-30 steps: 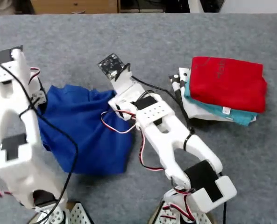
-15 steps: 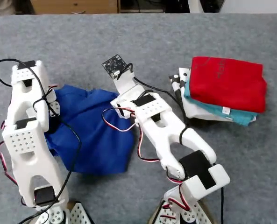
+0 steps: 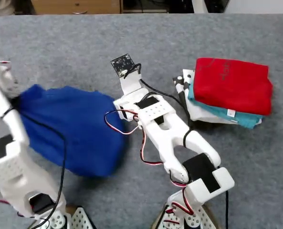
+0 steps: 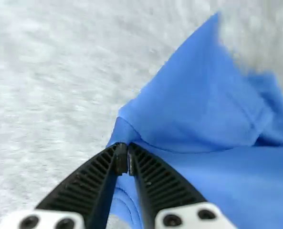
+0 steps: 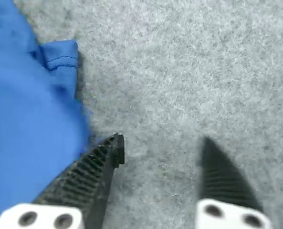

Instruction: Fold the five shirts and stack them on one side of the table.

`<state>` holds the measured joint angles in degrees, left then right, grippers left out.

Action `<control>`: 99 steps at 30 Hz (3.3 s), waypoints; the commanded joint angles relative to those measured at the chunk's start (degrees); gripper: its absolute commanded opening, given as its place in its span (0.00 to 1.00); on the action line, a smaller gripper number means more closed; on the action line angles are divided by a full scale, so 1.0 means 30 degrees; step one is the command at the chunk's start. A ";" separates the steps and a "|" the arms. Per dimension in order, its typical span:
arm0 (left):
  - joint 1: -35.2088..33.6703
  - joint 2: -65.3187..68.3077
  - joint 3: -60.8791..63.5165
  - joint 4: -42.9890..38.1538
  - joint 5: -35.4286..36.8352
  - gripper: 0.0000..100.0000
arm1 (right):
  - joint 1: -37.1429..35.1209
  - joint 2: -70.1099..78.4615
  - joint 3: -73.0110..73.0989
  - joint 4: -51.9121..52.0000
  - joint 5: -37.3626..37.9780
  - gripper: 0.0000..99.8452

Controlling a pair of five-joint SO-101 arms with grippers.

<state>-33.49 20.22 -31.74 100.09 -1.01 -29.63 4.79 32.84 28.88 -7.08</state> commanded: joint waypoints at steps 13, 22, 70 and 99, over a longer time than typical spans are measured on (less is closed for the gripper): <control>-0.8908 -0.5055 -1.5502 0.0205 -0.2081 0.02 | -0.0044 -0.5993 -0.5788 0.4864 0.0234 0.59; -0.3722 -0.5260 -1.9839 0.0234 -0.2637 0.02 | 0.0454 -0.4029 -0.5963 0.4689 0.0440 0.59; -1.2923 0.4029 0.1465 -0.1289 -0.2755 0.13 | 0.1304 -0.0659 -0.7634 0.4659 0.1758 0.59; -1.2161 0.4791 -0.0850 0.0205 -0.4601 0.18 | 0.1275 -0.0513 -0.7634 0.4630 0.1758 0.59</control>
<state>-72.09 38.86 -35.96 100.00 -14.81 -26.55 3.47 12.97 43.12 -2.42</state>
